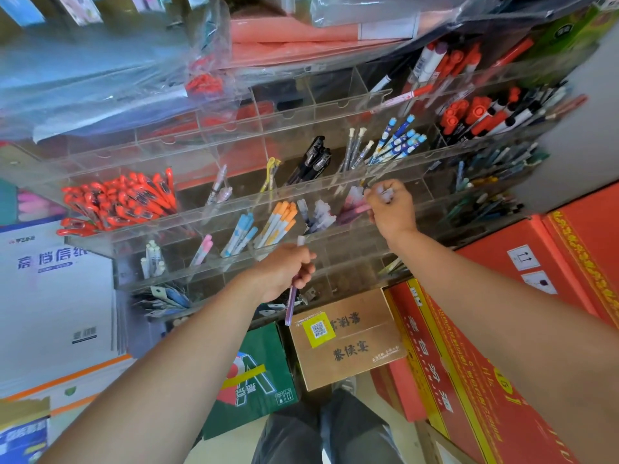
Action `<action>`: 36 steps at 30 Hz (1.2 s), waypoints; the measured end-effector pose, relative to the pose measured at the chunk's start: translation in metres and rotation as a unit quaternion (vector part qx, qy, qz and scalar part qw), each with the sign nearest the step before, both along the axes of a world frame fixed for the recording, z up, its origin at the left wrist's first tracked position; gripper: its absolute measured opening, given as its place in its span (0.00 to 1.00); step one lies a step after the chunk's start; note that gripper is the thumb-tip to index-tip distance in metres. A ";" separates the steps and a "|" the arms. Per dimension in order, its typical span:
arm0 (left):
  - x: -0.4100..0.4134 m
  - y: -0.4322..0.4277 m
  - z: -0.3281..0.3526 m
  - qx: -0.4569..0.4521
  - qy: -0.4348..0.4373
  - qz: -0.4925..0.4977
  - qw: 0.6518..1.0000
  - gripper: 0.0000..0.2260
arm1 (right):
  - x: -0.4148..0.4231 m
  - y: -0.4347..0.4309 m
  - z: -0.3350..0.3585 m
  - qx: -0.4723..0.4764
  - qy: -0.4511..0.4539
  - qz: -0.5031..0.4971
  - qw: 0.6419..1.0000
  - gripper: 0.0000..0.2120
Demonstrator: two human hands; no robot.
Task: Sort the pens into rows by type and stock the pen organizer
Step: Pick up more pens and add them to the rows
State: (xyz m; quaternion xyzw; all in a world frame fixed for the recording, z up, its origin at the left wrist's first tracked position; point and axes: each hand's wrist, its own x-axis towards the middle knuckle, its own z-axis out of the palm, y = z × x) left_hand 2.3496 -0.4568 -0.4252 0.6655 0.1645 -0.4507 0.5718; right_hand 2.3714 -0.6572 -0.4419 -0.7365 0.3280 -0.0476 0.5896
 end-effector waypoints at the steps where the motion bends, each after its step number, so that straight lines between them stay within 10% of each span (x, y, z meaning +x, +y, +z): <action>1: 0.000 0.000 -0.002 0.008 -0.007 -0.002 1.000 0.09 | 0.000 0.004 -0.001 0.001 0.014 0.018 1.000 0.11; 7: 0.003 0.004 -0.001 -0.001 -0.034 -0.065 0.997 0.09 | -0.006 0.004 -0.008 -0.030 0.030 0.059 0.997 0.24; 22: 0.009 -0.026 -0.003 0.002 -0.140 -0.133 0.981 0.12 | -0.023 -0.013 -0.008 -0.075 -0.017 0.037 0.996 0.13; 28: 0.008 -0.041 -0.003 -0.017 -0.181 -0.137 0.974 0.13 | -0.037 -0.005 0.011 0.129 0.016 0.215 0.968 0.13; 36: 0.013 -0.038 -0.009 0.035 -0.227 -0.151 0.961 0.22 | -0.017 -0.026 0.023 0.103 -0.058 0.048 0.992 0.06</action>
